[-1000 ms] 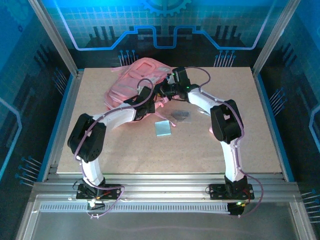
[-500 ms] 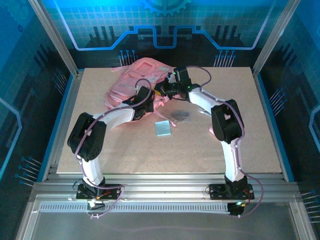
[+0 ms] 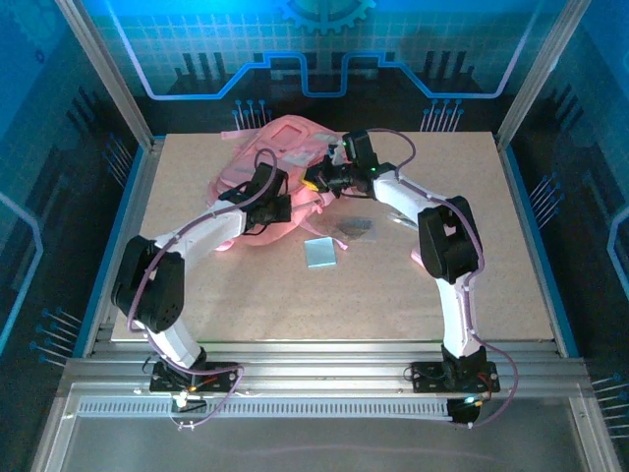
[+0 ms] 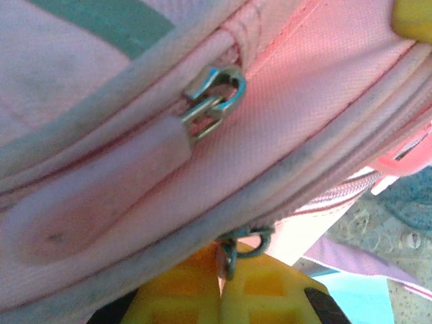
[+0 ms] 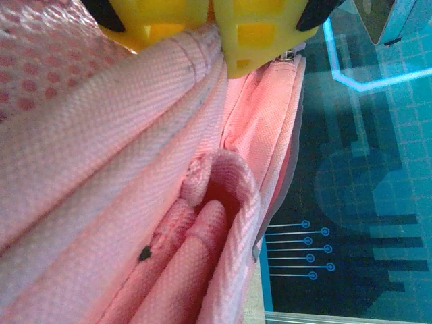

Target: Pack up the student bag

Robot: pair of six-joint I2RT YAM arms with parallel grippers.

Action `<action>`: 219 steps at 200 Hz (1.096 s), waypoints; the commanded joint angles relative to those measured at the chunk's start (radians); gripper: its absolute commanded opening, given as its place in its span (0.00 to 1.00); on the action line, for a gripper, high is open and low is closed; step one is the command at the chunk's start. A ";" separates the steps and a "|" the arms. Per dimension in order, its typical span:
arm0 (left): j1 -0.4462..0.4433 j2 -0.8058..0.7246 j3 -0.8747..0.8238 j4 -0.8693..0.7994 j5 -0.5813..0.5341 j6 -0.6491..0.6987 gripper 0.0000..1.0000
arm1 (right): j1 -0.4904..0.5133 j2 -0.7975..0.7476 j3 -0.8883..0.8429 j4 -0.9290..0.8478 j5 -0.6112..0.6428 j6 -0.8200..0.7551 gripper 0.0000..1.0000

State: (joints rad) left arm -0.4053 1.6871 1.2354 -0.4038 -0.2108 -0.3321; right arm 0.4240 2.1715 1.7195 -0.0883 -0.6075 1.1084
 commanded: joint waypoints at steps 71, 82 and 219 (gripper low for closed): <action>0.152 -0.029 0.130 -0.452 -0.144 0.182 0.00 | -0.136 0.002 0.164 -0.231 0.119 -0.209 0.00; 0.171 -0.052 0.115 -0.438 -0.113 0.176 0.00 | -0.145 0.025 0.191 -0.237 0.112 -0.209 0.00; -0.119 -0.109 -0.113 0.289 0.054 -0.295 0.63 | -0.055 -0.004 0.133 -0.030 0.007 0.016 0.00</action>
State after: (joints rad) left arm -0.5140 1.5345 1.1339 -0.3073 -0.1223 -0.5377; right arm 0.3481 2.2280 1.8496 -0.2729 -0.6067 1.0676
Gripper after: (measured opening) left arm 0.625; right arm 0.048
